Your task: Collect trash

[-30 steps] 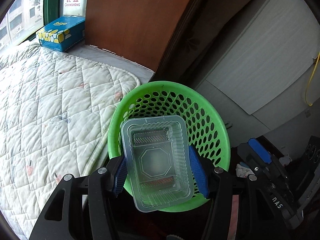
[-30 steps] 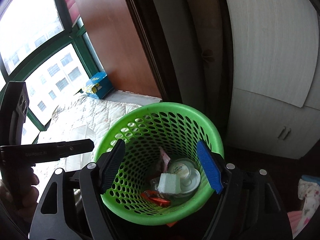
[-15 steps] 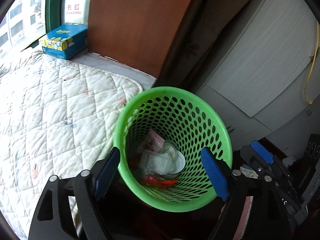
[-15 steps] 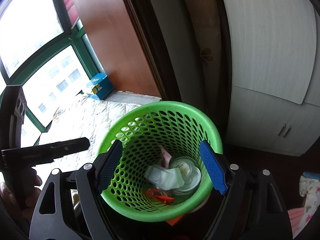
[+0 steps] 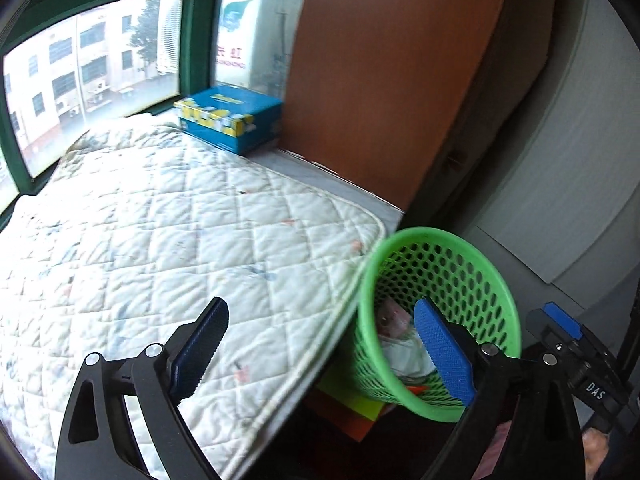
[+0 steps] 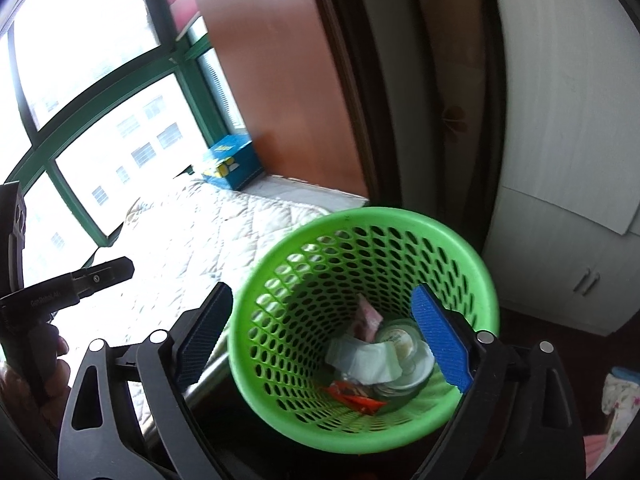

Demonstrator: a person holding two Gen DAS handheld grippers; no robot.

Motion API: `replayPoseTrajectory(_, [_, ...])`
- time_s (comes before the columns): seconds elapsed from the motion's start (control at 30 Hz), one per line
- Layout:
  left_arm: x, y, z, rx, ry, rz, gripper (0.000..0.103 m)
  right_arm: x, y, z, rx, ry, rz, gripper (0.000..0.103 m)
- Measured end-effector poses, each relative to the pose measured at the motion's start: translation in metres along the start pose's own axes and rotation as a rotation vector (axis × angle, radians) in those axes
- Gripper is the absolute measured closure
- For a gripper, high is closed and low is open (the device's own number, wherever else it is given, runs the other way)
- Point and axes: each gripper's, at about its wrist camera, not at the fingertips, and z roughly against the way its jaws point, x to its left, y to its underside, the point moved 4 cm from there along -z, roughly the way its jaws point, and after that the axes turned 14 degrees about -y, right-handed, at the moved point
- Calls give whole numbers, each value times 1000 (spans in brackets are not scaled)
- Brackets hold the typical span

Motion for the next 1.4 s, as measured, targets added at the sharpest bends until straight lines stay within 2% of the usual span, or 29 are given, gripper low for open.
replayPoseTrajectory(0.33, [60,6,20,-67,-127,63,8,43,-6,-23,37,-11,99,7])
replayPoseTrajectory(0.57, [94,8,41,-137,-242,102,7,68,-8,-37,46,-31,152,5])
replayPoseTrajectory(0.77, [117,13,53,-158,-295,127,7,85,-11,-47,50,-44,189,5])
replayPoseTrajectory(1.0, [133,22,60,-162,-327,150,7,96,-7,-54,58,-61,190,5])
replayPoseTrajectory(1.4, [139,33,58,-149,-347,163,7,104,-3,-56,62,-65,198,5])
